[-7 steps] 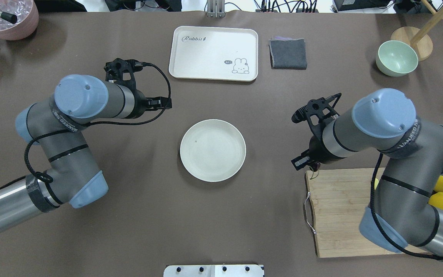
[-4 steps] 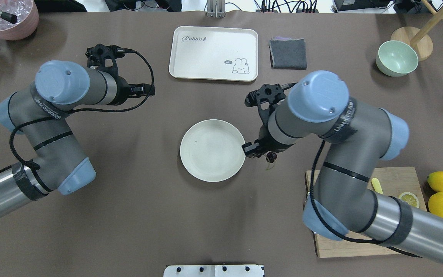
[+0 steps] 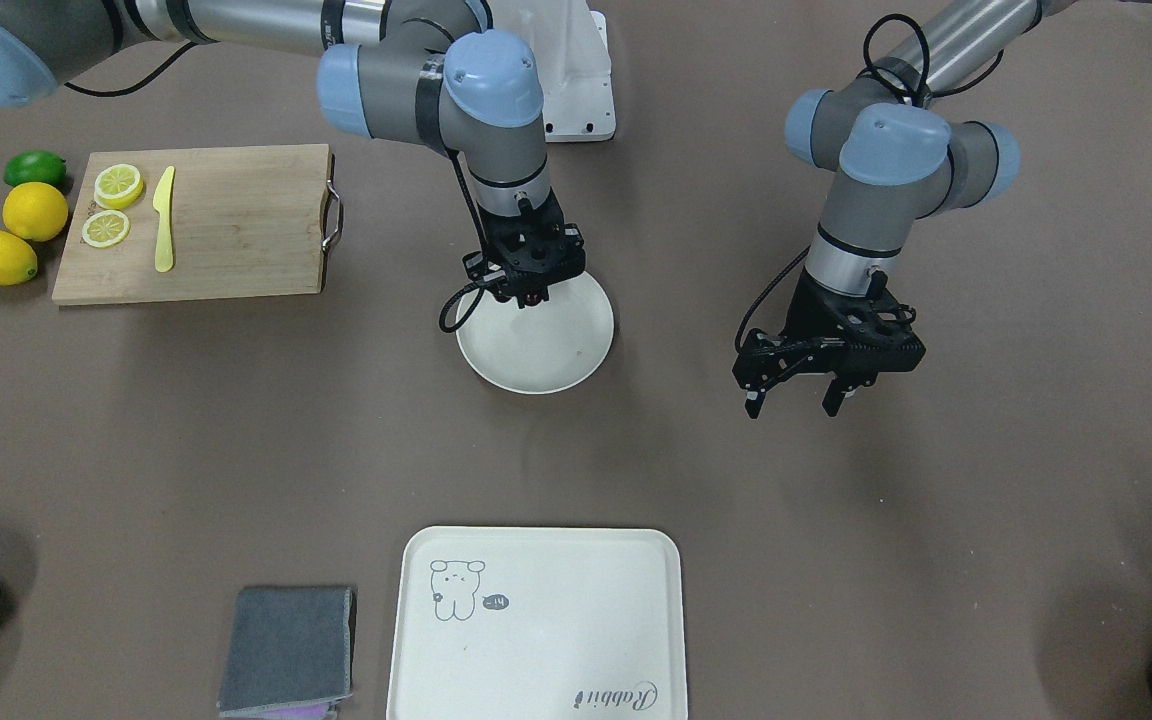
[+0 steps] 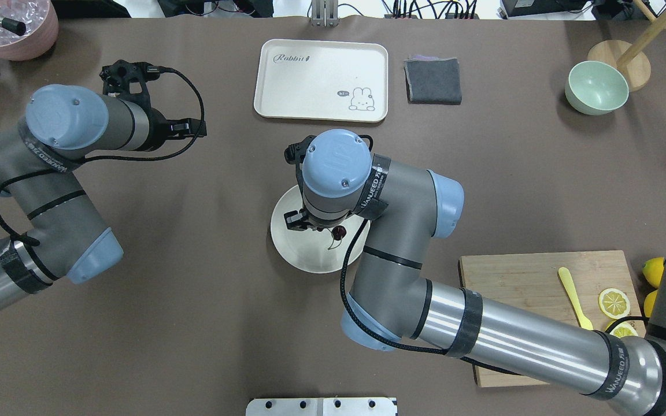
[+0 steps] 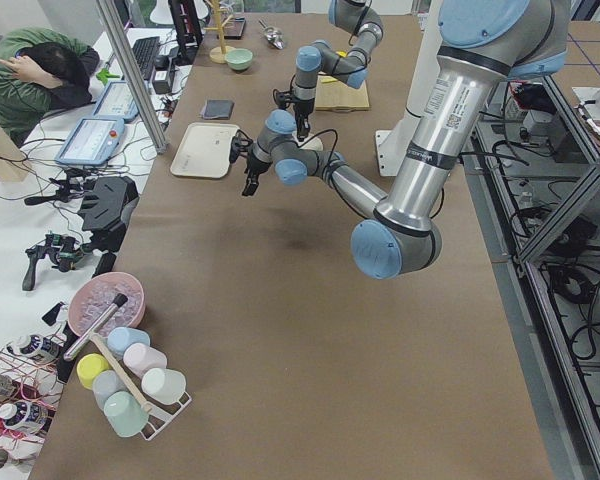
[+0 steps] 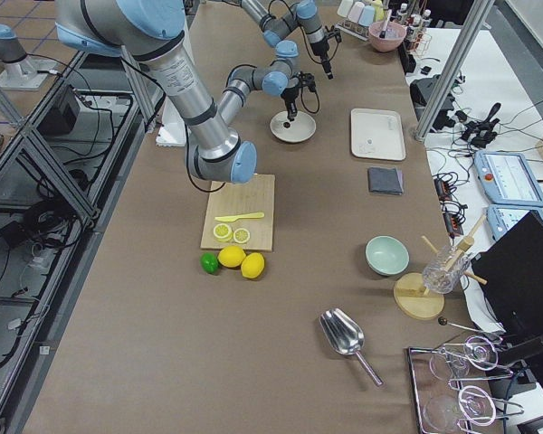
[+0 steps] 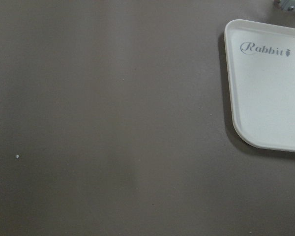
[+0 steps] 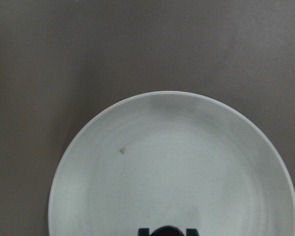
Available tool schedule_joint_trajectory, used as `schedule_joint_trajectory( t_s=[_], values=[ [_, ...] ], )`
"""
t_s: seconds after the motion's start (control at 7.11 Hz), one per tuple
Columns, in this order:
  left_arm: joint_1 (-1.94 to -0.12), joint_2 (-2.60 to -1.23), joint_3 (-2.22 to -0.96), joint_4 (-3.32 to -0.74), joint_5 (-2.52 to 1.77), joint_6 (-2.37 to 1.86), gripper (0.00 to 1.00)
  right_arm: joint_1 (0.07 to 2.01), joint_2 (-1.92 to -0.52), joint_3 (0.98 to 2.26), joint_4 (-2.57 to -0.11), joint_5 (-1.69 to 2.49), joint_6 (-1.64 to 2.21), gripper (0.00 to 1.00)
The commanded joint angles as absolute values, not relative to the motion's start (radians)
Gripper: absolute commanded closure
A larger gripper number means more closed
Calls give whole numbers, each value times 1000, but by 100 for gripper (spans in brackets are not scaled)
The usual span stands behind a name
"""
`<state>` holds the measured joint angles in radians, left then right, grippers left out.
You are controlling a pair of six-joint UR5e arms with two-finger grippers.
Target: Place red cherry on plate
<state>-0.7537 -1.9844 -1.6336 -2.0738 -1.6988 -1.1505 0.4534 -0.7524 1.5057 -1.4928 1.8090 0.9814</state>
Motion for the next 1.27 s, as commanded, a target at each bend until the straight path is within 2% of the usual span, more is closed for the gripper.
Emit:
schedule_joint_trajectory(
  t_s=[0.0, 0.14, 0.42, 0.84, 0.99, 1.13],
  values=[
    [-791, -1982, -1634, -2071, -1704, -1073, 2, 443, -752, 1444, -1448, 1802, 989, 69],
    [-811, -1982, -1637, -2072, -1706, -1071, 2, 442, -749, 1442, -1448, 1802, 1015, 1],
    [-874, -1980, -1635, -2069, -1819, -1068, 2, 457, -698, 1480, -1517, 1810, 1106, 0],
    [-983, -1857, -1649, -2057, -1927, -790, 2, 622, -725, 1665, -1756, 1985, 1097, 0],
    [-1091, -1797, -1651, -2056, -2056, -669, 2, 721, -795, 1763, -1828, 2052, 1009, 0],
    [-1206, -1743, -1648, -2049, -2136, -567, 2, 820, -931, 1881, -1885, 2095, 853, 0]
  ],
)
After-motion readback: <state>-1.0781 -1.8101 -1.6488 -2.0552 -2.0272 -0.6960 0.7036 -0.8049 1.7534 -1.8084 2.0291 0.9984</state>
